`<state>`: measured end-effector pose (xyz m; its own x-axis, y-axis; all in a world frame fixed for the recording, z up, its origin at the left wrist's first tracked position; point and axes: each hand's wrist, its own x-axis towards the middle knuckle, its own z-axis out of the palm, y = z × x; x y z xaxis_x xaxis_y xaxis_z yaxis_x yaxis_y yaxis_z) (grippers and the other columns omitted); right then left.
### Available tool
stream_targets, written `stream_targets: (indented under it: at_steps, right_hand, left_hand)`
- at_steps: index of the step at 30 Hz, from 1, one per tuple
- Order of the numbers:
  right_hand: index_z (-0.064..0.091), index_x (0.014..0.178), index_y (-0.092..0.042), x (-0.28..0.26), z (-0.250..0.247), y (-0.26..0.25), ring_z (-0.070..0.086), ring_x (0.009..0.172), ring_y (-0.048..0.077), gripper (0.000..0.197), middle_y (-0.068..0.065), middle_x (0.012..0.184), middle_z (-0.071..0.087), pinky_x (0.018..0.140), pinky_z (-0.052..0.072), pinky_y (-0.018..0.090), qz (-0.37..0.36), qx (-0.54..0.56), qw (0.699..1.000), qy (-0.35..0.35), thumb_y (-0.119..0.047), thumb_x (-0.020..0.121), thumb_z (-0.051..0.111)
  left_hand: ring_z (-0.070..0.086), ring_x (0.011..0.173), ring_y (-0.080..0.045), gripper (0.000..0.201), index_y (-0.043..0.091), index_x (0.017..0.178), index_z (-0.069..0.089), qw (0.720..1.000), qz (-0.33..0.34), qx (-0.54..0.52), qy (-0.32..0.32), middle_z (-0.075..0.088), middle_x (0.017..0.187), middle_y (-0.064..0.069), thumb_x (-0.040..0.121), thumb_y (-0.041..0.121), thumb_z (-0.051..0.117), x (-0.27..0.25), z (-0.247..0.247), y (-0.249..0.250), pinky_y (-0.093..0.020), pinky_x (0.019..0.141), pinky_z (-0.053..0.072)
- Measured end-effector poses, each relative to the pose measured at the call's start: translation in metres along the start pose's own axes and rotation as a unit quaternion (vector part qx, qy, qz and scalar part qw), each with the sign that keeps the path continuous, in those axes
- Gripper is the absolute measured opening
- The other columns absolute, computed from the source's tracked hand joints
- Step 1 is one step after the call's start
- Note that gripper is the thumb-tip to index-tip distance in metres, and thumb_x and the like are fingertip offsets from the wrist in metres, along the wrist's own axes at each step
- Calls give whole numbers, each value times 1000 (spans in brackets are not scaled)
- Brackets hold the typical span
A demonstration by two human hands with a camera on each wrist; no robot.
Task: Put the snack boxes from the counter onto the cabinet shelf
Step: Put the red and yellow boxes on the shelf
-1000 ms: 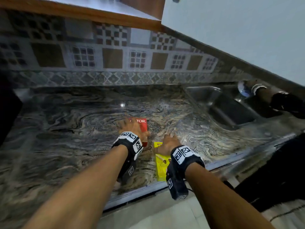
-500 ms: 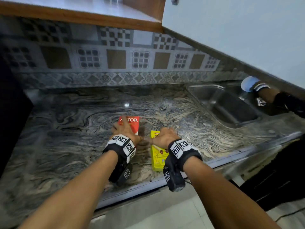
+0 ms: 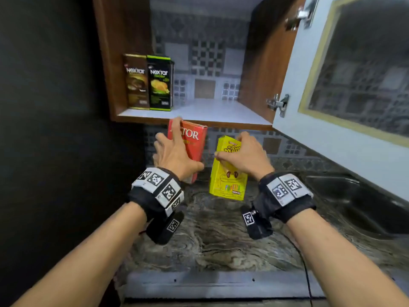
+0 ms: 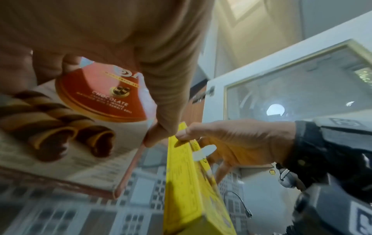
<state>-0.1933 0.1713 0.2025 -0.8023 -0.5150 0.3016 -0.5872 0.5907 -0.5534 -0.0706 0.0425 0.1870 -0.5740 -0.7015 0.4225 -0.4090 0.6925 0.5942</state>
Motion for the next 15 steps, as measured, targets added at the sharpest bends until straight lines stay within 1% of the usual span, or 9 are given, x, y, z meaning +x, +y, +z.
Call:
stream_targets:
  at_steps: [1, 3, 5, 7, 8, 10, 12, 14, 15]
  right_hand:
    - [49, 117, -15, 5, -13, -17, 55, 115, 33, 75, 9, 124, 55, 90, 48, 44, -20, 7, 1000, 17, -64, 64, 73]
    - [48, 113, -14, 18, -38, -50, 56, 113, 34, 75, 10, 122, 55, 90, 48, 46, -48, 15, 998, 49, -64, 63, 74]
    - [48, 116, -15, 38, -61, -78, 56, 115, 35, 78, 11, 126, 53, 93, 48, 47, -63, 20, 995, 79, -64, 62, 74]
    - [50, 118, -19, 62, -80, -101, 56, 113, 35, 76, 11, 127, 51, 94, 48, 45, -75, 30, 992, 100, -65, 61, 73]
    - [50, 119, -21, 75, -88, -110, 56, 112, 34, 74, 11, 127, 49, 95, 48, 44, -81, 33, 990, 107, -63, 62, 72]
    - [51, 125, -22, 105, -100, -123, 54, 116, 35, 74, 13, 132, 45, 99, 45, 43, -84, 26, 989, 117, -60, 65, 71]
    - [50, 131, -21, 135, -110, -132, 53, 120, 38, 79, 15, 137, 40, 102, 43, 44, -75, 12, 988, 132, -61, 66, 72]
    - [49, 133, -19, 164, -114, -136, 52, 121, 42, 84, 15, 139, 37, 101, 43, 44, -63, 0, 988, 143, -64, 66, 73]
    - [49, 133, -18, 177, -115, -137, 52, 120, 43, 85, 15, 140, 36, 100, 43, 43, -57, -7, 987, 148, -64, 66, 74]
  left_hand:
    - [38, 119, -44, 127, 32, 147, 3, 1000, 13, -2, 28, 31, 128, -20, 52, 34, 87, 5, -18, 6, -52, 98, 39]
    - [39, 118, -44, 124, 27, 148, 7, 996, 39, -15, 79, 35, 127, -22, 53, 33, 86, 20, -48, 19, -50, 100, 38]
    - [41, 117, -44, 122, 23, 148, 10, 991, 58, -26, 119, 37, 126, -22, 53, 31, 87, 39, -71, 32, -48, 101, 37]
    - [42, 116, -43, 119, 21, 146, 14, 986, 72, -34, 143, 37, 126, -20, 53, 31, 88, 61, -87, 45, -46, 98, 39]
    - [44, 115, -42, 118, 21, 145, 16, 985, 80, -34, 151, 36, 125, -19, 52, 32, 89, 74, -91, 52, -46, 96, 41]
    - [46, 112, -43, 120, 23, 146, 16, 982, 94, -28, 160, 35, 124, -18, 51, 32, 90, 99, -96, 65, -47, 93, 44]
    - [46, 113, -43, 124, 29, 148, 13, 983, 98, -16, 155, 34, 125, -18, 52, 30, 91, 124, -95, 75, -48, 92, 44]
    - [45, 114, -42, 125, 34, 149, 11, 986, 92, -6, 142, 31, 126, -18, 54, 29, 91, 147, -88, 83, -49, 91, 45]
    - [44, 115, -42, 124, 35, 149, 12, 987, 88, 0, 137, 31, 127, -18, 54, 29, 92, 158, -83, 85, -49, 91, 45]
